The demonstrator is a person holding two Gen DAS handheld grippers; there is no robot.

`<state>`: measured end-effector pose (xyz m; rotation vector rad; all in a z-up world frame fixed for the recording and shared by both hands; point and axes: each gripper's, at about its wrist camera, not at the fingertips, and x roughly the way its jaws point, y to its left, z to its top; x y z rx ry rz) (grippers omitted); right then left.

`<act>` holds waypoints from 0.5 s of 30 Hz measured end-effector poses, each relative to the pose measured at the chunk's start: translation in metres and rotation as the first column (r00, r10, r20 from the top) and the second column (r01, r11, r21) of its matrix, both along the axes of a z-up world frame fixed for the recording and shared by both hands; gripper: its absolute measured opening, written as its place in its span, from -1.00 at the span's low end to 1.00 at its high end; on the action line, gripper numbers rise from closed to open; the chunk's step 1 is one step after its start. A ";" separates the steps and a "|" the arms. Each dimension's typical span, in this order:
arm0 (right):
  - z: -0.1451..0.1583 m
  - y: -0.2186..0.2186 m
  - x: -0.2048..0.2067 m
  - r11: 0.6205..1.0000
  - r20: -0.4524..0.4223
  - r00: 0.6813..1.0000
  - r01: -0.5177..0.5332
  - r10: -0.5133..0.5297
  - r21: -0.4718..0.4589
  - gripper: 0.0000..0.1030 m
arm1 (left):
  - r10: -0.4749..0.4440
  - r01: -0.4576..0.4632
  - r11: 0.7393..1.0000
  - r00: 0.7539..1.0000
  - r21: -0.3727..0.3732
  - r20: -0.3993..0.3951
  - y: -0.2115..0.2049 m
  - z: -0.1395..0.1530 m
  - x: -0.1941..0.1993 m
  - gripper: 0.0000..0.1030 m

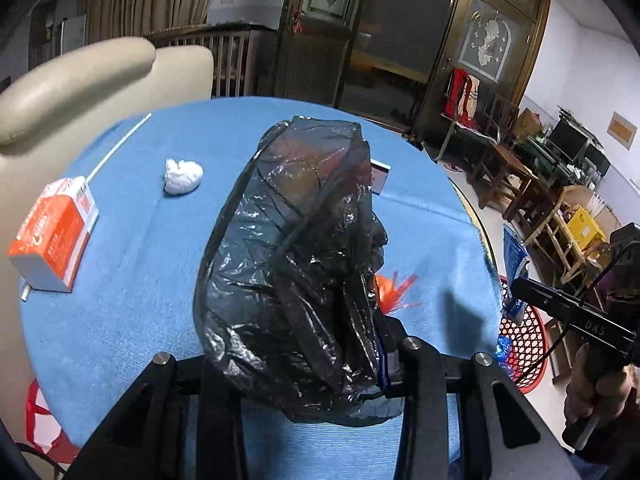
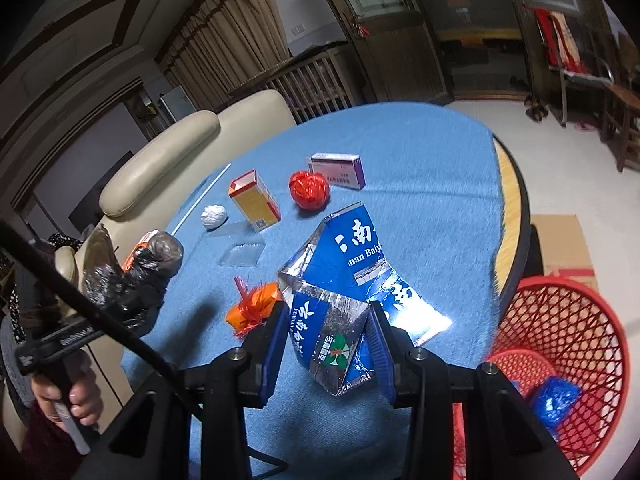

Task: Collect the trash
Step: 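Lift the black bag off the table with the left gripper while the right gripper holds the carton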

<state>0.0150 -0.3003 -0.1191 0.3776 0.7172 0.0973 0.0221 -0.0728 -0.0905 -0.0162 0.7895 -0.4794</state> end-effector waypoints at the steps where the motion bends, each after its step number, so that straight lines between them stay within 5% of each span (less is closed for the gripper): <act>1: 0.002 0.000 -0.002 1.000 0.006 1.000 0.002 -0.002 -0.004 -0.19 | -0.002 0.002 1.000 1.000 0.005 0.007 -0.003 0.003 -0.003 -0.23; 15: 0.035 -0.014 -0.049 0.998 0.105 0.994 0.029 -0.023 -0.059 -0.19 | -0.083 0.075 0.994 0.991 0.078 0.107 -0.053 0.043 -0.035 -0.22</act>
